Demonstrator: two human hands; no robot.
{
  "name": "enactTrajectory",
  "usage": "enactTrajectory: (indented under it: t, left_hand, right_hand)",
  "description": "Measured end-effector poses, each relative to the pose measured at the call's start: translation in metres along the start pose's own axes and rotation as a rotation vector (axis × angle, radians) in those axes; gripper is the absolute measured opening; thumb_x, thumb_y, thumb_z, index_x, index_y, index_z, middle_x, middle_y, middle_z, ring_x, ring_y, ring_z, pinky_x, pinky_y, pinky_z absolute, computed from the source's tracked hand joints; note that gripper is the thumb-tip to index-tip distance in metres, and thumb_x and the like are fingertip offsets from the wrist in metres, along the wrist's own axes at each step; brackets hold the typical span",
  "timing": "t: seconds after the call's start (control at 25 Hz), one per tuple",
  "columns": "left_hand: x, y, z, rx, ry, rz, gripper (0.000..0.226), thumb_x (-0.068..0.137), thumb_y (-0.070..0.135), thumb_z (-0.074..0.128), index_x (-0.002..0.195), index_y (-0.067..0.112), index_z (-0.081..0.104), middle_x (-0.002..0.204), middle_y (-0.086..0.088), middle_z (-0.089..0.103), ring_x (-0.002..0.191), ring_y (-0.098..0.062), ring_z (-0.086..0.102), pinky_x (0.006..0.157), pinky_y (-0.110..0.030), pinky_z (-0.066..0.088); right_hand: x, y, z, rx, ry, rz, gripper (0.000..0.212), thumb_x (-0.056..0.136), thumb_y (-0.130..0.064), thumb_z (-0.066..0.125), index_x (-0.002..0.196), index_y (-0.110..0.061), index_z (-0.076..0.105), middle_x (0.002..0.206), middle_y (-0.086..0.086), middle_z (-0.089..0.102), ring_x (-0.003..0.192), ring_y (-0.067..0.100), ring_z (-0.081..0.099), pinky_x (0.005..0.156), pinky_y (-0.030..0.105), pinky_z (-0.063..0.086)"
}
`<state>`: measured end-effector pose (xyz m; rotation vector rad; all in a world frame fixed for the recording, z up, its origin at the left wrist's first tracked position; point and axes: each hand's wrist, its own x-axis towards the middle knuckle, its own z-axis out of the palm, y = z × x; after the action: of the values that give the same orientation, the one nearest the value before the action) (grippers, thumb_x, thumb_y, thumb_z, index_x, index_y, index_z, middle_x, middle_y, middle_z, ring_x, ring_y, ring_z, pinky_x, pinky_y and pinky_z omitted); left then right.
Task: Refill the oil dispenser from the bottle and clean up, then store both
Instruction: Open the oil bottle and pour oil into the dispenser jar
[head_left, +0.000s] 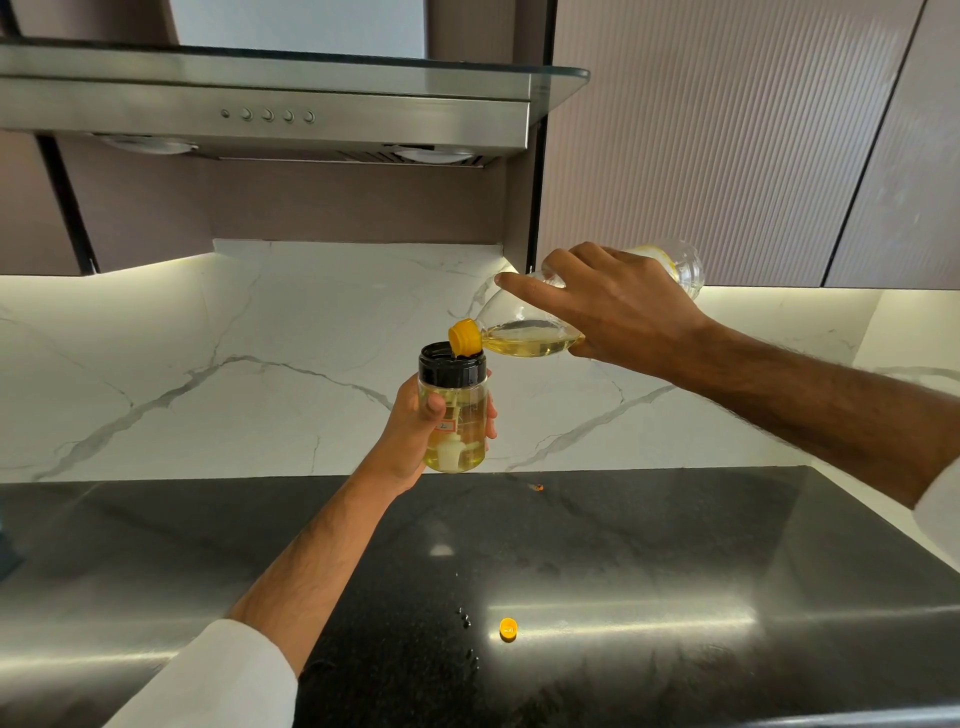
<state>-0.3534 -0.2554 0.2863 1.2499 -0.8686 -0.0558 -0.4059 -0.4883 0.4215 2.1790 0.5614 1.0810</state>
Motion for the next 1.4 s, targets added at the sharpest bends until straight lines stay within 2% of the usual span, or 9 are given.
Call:
enactTrajectory:
  t: [0.52, 0.68, 0.88, 1.0, 1.4]
  left_hand:
    - [-0.0013, -0.0020, -0.0002, -0.020, 0.010, 0.000, 0.091, 0.055, 0.085, 0.074, 0.121, 0.022, 0.066, 0.095, -0.008, 0.075, 0.078, -0.026, 0.073, 0.072, -0.041, 0.061]
    - [-0.0005, -0.0026, 0.0002, -0.011, 0.010, -0.006, 0.101, 0.055, 0.085, 0.074, 0.125, 0.014, 0.059, 0.095, -0.008, 0.075, 0.079, -0.025, 0.073, 0.073, -0.042, 0.061]
    - [-0.0008, -0.0026, 0.0002, -0.026, 0.011, -0.005, 0.092, 0.055, 0.084, 0.076, 0.120, 0.020, 0.066, 0.094, -0.009, 0.074, 0.078, -0.026, 0.073, 0.072, -0.042, 0.062]
    - [-0.0002, -0.0015, 0.0006, -0.015, 0.010, -0.006, 0.100, 0.054, 0.085, 0.075, 0.123, 0.015, 0.060, 0.094, -0.008, 0.074, 0.078, -0.026, 0.073, 0.072, -0.041, 0.062]
    - [0.0009, -0.0016, 0.0002, -0.022, 0.005, 0.000, 0.100, 0.054, 0.084, 0.076, 0.123, 0.014, 0.059, 0.093, -0.008, 0.075, 0.077, -0.025, 0.073, 0.071, -0.041, 0.062]
  right_hand:
    - [-0.0004, -0.0005, 0.0006, -0.006, 0.023, -0.005, 0.125, 0.046, -0.034, 0.103, 0.146, -0.023, 0.029, 0.114, 0.021, 0.065, 0.091, 0.036, 0.068, 0.066, 0.050, 0.061]
    - [-0.0011, 0.0003, 0.0000, -0.002, 0.007, -0.002, 0.125, 0.048, -0.033, 0.103, 0.147, -0.024, 0.026, 0.116, 0.021, 0.065, 0.092, 0.037, 0.067, 0.068, 0.051, 0.061]
    - [-0.0014, -0.0002, 0.0003, 0.000, -0.006, -0.001, 0.124, 0.051, -0.032, 0.102, 0.148, -0.024, 0.026, 0.117, 0.020, 0.064, 0.094, 0.036, 0.067, 0.069, 0.050, 0.061]
    - [-0.0015, 0.0007, 0.0003, 0.001, -0.005, 0.005, 0.125, 0.049, -0.033, 0.103, 0.147, -0.024, 0.026, 0.117, 0.021, 0.064, 0.094, 0.037, 0.067, 0.069, 0.051, 0.061]
    - [-0.0002, 0.0004, 0.0012, 0.000, -0.006, 0.004, 0.123, 0.051, -0.033, 0.102, 0.148, -0.025, 0.025, 0.118, 0.021, 0.064, 0.095, 0.037, 0.067, 0.070, 0.052, 0.061]
